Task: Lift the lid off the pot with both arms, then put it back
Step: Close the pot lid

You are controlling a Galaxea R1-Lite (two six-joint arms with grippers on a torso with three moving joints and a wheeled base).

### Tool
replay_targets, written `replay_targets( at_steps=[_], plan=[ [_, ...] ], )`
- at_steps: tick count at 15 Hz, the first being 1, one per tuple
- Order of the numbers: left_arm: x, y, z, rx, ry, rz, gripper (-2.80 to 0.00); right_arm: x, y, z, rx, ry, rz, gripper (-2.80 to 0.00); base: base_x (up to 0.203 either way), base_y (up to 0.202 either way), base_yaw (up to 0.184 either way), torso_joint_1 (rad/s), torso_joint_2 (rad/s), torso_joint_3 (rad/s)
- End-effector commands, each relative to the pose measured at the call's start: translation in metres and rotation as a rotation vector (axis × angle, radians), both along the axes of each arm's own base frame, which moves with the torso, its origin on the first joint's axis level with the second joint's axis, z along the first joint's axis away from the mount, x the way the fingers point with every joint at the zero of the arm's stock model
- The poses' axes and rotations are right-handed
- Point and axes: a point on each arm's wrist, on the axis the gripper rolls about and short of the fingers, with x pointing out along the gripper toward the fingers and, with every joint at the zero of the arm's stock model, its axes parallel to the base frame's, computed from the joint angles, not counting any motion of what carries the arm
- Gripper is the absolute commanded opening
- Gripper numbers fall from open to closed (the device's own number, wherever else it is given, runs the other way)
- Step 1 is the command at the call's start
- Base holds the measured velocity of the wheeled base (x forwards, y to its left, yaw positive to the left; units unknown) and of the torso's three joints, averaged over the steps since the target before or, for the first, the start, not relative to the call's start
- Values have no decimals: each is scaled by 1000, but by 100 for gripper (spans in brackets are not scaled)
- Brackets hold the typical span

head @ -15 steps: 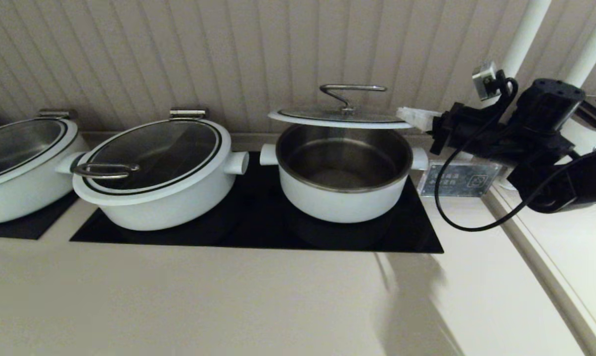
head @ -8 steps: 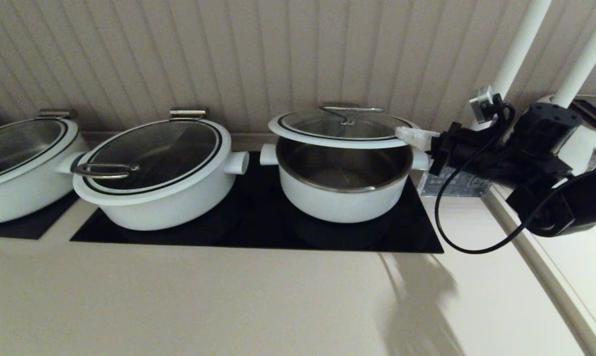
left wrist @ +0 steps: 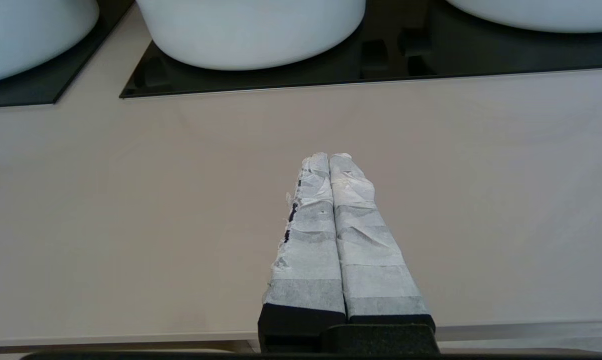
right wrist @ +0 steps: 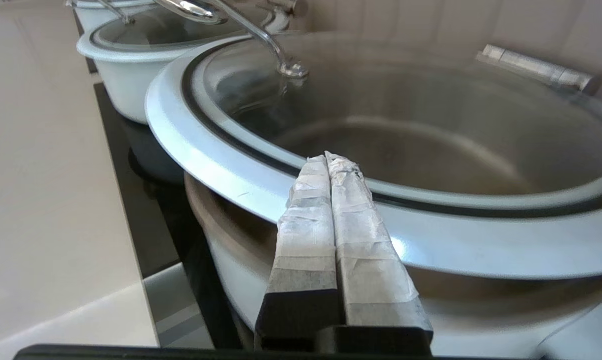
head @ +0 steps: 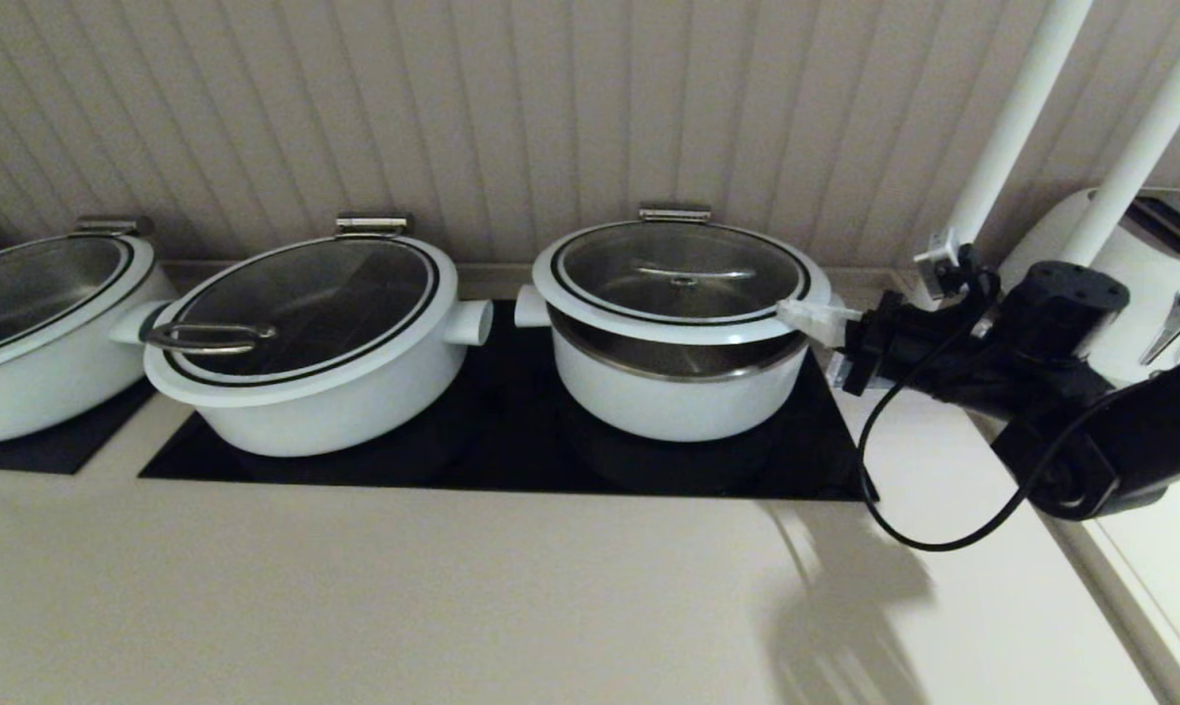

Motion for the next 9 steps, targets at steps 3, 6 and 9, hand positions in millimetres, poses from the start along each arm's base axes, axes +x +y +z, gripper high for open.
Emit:
replay_targets(
  at_steps=[3, 6, 9],
  plan=[
    [0, 0, 0, 0, -1, -1, -280, 0, 0, -24, -5, 28, 6, -280, 0, 0, 0, 0, 0, 0],
    [0, 0, 0, 0, 0, 1, -280, 3, 1, -36, -7, 47, 4, -280, 0, 0, 0, 0, 0, 0],
    [0, 0, 0, 0, 0, 0, -280, 6, 1, -45, -10, 67, 4, -280, 0, 0, 0, 0, 0, 0]
  ],
)
